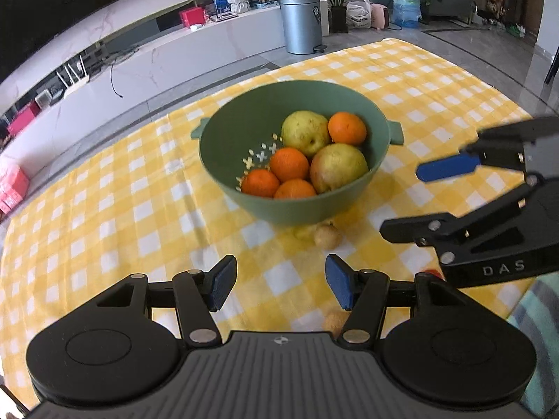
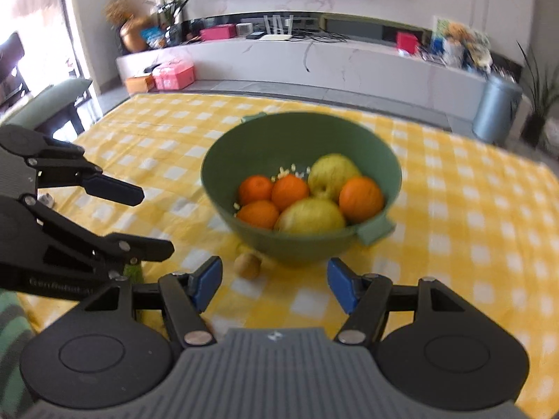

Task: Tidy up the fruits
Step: 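Grasp a brown kiwi with the left gripper while the right gripper grasps another kiwi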

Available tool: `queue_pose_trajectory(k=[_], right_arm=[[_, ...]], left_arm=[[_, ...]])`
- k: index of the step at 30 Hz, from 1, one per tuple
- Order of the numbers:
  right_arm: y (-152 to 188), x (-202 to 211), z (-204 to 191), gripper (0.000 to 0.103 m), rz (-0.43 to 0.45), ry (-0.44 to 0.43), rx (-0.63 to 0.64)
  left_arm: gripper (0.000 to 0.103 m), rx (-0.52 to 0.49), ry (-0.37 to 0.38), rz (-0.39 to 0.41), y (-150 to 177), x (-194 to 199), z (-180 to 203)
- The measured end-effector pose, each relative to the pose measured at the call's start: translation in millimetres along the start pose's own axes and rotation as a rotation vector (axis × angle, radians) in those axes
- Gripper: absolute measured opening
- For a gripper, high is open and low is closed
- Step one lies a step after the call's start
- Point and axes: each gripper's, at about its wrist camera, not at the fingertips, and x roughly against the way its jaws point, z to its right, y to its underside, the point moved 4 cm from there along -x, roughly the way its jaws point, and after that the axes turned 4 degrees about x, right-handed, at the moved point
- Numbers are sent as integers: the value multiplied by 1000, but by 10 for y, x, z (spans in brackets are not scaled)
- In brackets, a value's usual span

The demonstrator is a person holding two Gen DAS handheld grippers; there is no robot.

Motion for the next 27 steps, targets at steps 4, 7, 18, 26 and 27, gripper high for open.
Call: queue_pose_trajectory(k=[4, 7, 18, 26, 27], right_arm=[[239, 37, -36, 64, -6, 7, -74], [390, 54, -74, 64, -19, 35, -81], [694, 74, -97, 63, -39, 90, -76], [678, 42, -186, 58, -8, 51, -40], [678, 32, -185, 57, -7, 51, -39]], left_arm=[[69, 23, 54, -3, 126, 27, 10], [69, 24, 91, 5, 207, 56, 33], [64, 1, 171, 3, 500, -13, 184], [52, 33, 198, -10, 545, -153, 157], [51, 29, 201, -16, 549, -180, 162]])
